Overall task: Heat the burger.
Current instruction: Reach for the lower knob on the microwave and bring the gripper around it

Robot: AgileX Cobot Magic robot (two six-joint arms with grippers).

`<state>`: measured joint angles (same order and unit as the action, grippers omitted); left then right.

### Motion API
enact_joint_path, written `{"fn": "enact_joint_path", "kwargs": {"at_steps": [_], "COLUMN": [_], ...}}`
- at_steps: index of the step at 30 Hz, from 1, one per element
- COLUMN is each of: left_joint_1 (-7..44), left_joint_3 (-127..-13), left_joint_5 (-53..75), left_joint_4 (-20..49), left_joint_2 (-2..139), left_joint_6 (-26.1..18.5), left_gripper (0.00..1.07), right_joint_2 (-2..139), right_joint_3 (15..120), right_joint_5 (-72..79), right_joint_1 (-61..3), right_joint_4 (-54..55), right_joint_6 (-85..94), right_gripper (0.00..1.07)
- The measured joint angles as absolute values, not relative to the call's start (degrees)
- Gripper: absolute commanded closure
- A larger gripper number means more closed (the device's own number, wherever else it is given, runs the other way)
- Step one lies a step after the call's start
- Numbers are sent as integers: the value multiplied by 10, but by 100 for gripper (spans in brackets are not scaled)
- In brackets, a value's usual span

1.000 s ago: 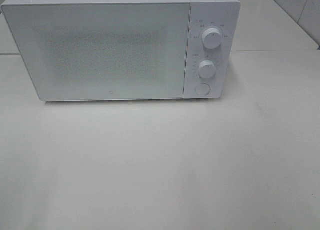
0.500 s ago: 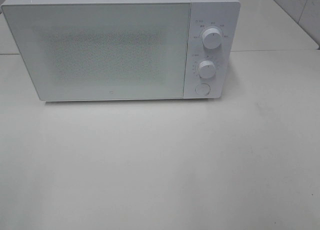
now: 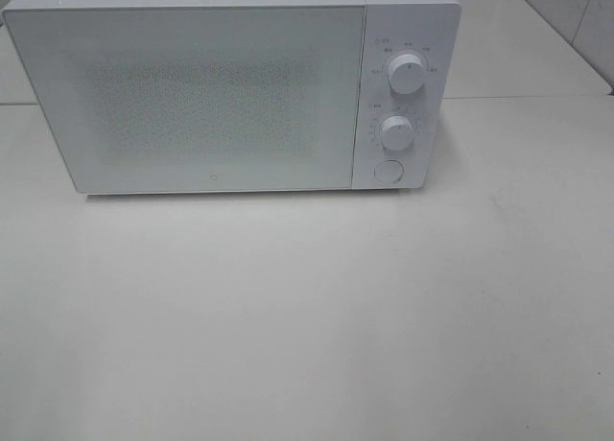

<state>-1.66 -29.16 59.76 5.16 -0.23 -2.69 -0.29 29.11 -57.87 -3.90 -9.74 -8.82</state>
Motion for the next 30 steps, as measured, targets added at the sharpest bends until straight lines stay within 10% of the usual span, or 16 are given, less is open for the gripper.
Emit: {"fn": "enact_joint_path", "kwargs": {"at_steps": [30], "left_joint_1": [-17], "left_joint_3": [-292], "left_joint_5": [598], "left_joint_4": [52], "left_joint_2": [-2], "left_joint_6": [-27], "left_gripper": [6], "right_joint_2": [-1], "right_joint_3": [297], "right_joint_5": [-561], "right_joint_1": [-39], "right_joint_4": [-97], "right_joint_6": [-89], "right_gripper": [35]}}
